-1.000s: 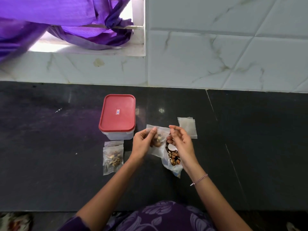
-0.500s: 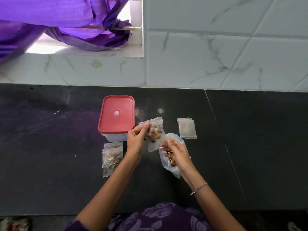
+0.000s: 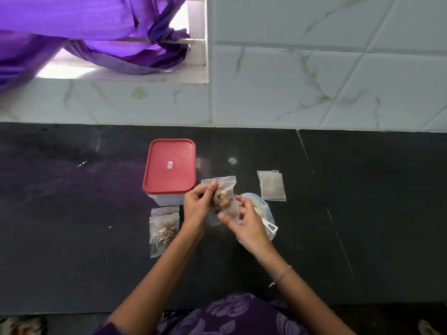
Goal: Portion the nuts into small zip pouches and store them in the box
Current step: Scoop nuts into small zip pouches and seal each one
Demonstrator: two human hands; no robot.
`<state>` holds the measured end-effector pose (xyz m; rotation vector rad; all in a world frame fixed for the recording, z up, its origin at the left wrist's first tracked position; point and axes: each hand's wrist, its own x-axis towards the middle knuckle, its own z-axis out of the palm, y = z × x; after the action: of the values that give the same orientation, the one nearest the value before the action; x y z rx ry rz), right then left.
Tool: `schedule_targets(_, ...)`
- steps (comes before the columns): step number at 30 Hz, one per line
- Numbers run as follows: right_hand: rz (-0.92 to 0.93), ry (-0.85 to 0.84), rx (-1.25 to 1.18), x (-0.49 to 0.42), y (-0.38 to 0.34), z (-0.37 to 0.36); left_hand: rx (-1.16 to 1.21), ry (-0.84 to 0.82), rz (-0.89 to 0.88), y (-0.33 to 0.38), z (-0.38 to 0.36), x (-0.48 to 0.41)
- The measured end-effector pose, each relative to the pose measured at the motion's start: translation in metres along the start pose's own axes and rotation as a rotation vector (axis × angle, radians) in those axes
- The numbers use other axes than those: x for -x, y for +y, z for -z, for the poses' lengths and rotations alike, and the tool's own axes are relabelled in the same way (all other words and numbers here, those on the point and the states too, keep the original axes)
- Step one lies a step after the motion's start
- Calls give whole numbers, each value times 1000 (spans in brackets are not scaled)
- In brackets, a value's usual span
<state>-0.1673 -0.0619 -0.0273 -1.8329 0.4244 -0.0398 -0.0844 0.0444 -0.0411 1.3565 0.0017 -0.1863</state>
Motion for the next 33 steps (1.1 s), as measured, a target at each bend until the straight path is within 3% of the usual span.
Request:
schedule_targets(10,-63,188,-385,-19,-11,17,-100,-261,-5,18,-7,21)
schedule_targets(18,-105,181,-464,-9,-6,14,-106,-64,-49,18,5,21)
schedule_targets(25,-109,14,-510,-6,-13,9,-178,-20,-70,13,10,29)
schedule_targets(33,-142,116,-411,-2,-11,-12,-165,-40,-92,16,17,40)
